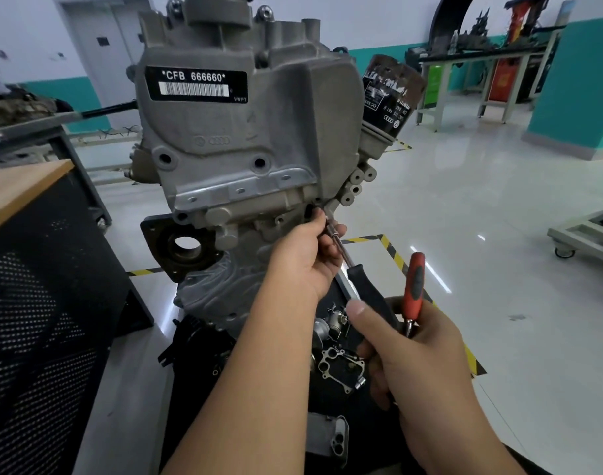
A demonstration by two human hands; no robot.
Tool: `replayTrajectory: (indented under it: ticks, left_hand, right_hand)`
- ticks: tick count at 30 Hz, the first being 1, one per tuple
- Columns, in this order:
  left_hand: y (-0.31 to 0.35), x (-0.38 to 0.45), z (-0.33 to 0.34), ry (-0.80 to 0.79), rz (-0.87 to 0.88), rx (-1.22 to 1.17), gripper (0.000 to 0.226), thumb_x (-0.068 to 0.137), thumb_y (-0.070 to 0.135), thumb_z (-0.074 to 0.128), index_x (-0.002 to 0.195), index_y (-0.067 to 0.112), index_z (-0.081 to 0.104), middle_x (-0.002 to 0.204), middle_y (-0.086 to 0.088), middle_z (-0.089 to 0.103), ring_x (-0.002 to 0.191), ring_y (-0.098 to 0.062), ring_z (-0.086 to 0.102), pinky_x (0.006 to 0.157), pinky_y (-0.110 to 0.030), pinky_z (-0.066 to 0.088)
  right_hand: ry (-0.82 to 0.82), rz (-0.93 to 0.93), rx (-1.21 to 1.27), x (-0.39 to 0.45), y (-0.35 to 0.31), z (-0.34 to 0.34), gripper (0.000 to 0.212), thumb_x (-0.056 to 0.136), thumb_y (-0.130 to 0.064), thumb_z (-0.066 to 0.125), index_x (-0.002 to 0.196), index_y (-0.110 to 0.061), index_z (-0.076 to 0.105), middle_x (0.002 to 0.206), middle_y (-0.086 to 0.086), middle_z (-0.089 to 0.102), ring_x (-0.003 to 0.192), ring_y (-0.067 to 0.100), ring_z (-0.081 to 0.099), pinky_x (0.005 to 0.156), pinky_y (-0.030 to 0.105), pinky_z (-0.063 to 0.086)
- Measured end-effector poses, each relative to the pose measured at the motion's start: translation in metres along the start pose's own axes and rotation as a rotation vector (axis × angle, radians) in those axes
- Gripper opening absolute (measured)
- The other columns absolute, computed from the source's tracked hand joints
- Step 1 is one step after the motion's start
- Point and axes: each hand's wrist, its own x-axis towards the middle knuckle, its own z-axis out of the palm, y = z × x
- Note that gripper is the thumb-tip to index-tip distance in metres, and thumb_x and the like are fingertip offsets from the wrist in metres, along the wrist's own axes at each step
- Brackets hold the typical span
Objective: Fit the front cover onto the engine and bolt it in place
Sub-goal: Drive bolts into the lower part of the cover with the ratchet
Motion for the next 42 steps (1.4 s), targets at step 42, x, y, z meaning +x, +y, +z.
replayTrajectory:
  ticks: [42]
  left_hand:
    - [-0.016, -0.007, 0.003, 0.078, 0.067, -0.003, 0.02, 0.091, 0.024, 0.076, 0.087, 0.007, 0.066, 0.065, -0.007, 0.067, 0.034, -0.004, 0.037, 0.036, -0.015, 0.037]
  right_hand:
    - [0.01, 0.045, 0.171, 0.012, -0.011, -0.012, 0.031, 0.081, -0.009, 0.083, 0.098, 0.0, 0.059, 0.047, 0.003, 0.043, 0.039, 0.018, 0.033, 0.04, 0.025, 0.032]
